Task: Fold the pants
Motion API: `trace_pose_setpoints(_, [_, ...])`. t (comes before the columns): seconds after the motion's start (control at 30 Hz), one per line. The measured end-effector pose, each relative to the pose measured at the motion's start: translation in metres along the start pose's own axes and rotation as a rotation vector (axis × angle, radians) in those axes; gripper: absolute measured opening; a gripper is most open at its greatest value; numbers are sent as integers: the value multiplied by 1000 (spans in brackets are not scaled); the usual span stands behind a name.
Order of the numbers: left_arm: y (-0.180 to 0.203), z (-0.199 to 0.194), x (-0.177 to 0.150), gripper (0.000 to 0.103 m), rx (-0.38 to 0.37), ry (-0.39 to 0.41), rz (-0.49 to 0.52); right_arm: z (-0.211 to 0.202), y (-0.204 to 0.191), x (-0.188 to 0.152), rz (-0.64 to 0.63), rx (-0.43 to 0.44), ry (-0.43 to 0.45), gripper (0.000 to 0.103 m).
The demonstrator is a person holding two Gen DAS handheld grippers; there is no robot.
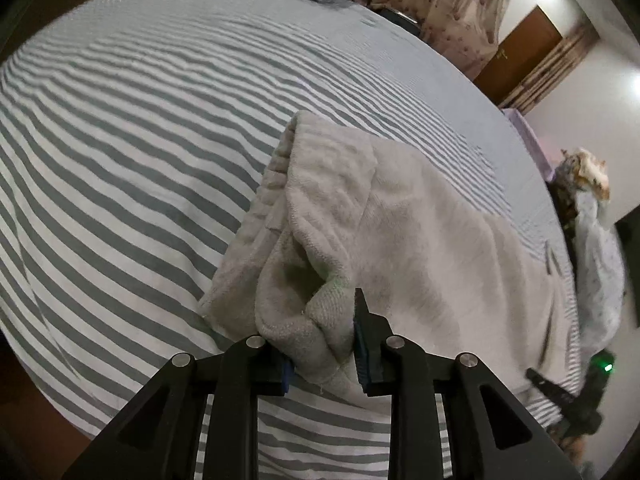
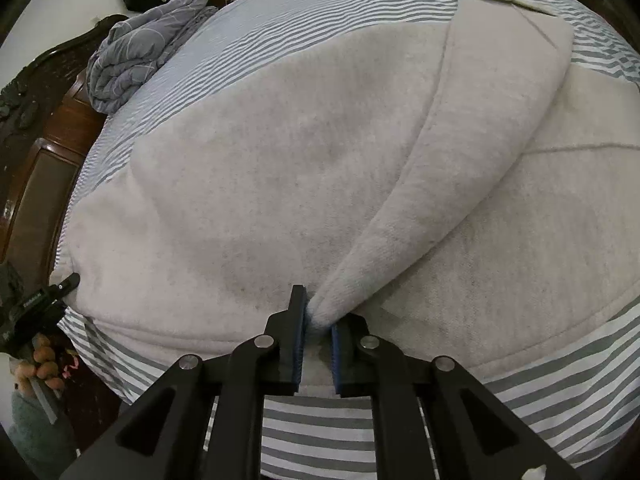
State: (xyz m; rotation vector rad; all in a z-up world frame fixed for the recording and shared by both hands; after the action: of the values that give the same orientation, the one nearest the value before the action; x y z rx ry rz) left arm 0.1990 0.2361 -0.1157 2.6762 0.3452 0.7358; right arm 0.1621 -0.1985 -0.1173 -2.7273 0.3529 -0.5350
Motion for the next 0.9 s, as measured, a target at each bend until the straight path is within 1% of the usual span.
trace_pose_setpoints(0.03, [3, -1, -1, 28, 7, 6, 10, -1, 2, 0, 5, 9, -4, 10])
trace_pose_setpoints(0.1, [8, -4, -4, 32, 17, 14, 23, -4, 5, 1, 25, 38, -15, 18])
trace_pose_setpoints(0.13, [11, -6, -5, 34, 17, 18, 30, -6, 8, 0, 41, 55, -21, 29])
trace_pose_setpoints(0.17, [13, -8, -6, 39, 27, 19, 36, -11, 11, 0, 54, 74, -22, 39])
trace_pose_setpoints(0.2, [15, -12, -9, 42, 40, 26, 44, -16, 15, -2, 57, 77, -16, 43])
trace_pose_setpoints(0.27, [20, -21, -14, 44, 42, 45, 61, -27, 25, -4, 53, 53, 7, 50])
trace_pose_setpoints(0.33, [24, -32, -22, 45, 70, 65, 80, -38, 35, -4, 52, 55, 19, 50])
trace_pose_setpoints(0.4, [29, -41, -30, 46, 78, 94, 98, -48, 52, -4, 76, 47, 31, 52])
trace_pose_setpoints(0.47, [44, -51, -43, 46, 68, 123, 137, -56, 67, -2, 87, 48, 42, 52])
trace_pose_setpoints(0.53, [69, -59, -54, 46, 38, 135, 176, -67, 87, 2, 106, 22, 62, 52])
trace_pose_setpoints(0.57, [84, -61, -62, 46, 14, 141, 205, -71, 93, 4, 110, 23, 67, 52])
trace_pose_setpoints(0.67, [135, -60, -81, 46, -90, 138, 283, -87, 115, 14, 144, 29, 90, 52])
trace_pose_setpoints(0.73, [169, -52, -94, 46, -151, 119, 327, -97, 122, 21, 149, 40, 106, 52])
trace_pose_setpoints(0.77, [191, -45, -101, 46, -182, 95, 360, -100, 124, 24, 149, 38, 110, 52])
trace_pose_setpoints(0.9, [252, -10, -127, 46, -239, 32, 473, -111, 128, 38, 120, 29, 115, 52])
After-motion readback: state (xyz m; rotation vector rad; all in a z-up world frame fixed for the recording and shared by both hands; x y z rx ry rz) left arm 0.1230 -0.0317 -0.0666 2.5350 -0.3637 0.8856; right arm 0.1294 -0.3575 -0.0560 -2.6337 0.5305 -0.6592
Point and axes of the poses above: each gripper's, at about its wrist camera, not at the fingertips, and z roughly the way its jaws point, y to its right, x to its top, the point moved 3 cm from there along z, roughly the way its jaws point, and after that the axes turned 2 degrees about y, right-handed, at the moved point
